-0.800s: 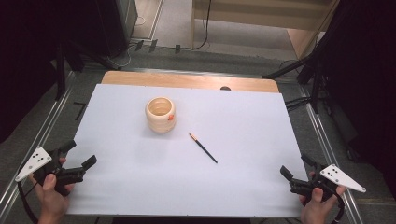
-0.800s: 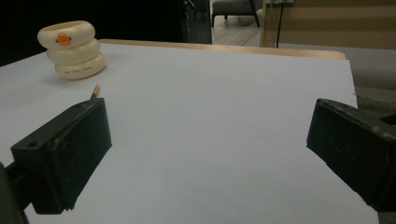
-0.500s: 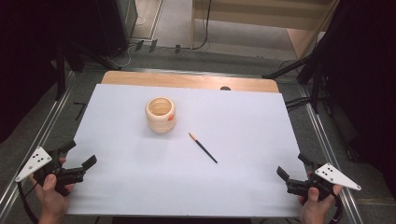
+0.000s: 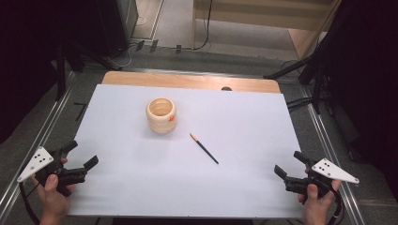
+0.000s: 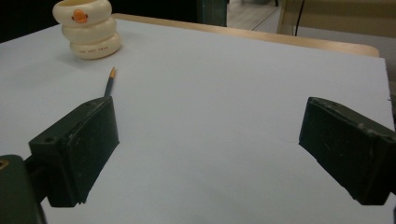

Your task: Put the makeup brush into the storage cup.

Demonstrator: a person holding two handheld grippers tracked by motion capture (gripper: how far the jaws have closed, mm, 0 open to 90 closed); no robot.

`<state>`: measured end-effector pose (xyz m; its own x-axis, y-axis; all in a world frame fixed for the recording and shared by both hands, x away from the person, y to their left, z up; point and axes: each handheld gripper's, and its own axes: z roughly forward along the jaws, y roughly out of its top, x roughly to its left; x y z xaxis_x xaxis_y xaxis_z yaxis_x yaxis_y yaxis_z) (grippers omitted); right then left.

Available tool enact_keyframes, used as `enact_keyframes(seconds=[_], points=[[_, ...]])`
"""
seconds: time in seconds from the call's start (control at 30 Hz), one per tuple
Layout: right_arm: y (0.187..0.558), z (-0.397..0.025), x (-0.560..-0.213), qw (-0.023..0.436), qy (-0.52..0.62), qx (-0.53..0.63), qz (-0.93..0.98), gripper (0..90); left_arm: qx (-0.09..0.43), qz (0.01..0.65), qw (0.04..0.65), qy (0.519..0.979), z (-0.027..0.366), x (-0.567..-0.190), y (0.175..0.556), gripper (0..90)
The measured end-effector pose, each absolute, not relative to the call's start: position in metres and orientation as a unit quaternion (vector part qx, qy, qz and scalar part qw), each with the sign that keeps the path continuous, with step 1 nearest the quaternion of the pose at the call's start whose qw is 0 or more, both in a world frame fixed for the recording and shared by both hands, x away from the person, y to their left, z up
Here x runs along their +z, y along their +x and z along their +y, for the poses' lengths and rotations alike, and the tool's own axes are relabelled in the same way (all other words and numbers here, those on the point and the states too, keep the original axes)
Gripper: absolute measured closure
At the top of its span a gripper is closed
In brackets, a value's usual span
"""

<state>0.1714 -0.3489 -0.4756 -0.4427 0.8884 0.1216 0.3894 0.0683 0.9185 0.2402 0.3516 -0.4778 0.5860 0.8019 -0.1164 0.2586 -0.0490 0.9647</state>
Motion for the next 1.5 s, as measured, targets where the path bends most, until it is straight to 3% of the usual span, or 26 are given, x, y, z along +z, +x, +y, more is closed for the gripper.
enact_keyframes(seconds=[1.5], points=[[0.231, -0.271, -0.432, 0.211, 0.401, 0.449, 0.770, 7.0, 0.241, 0.373, 0.573, 0.689, 0.347, -0.475, 0.237, 0.0]])
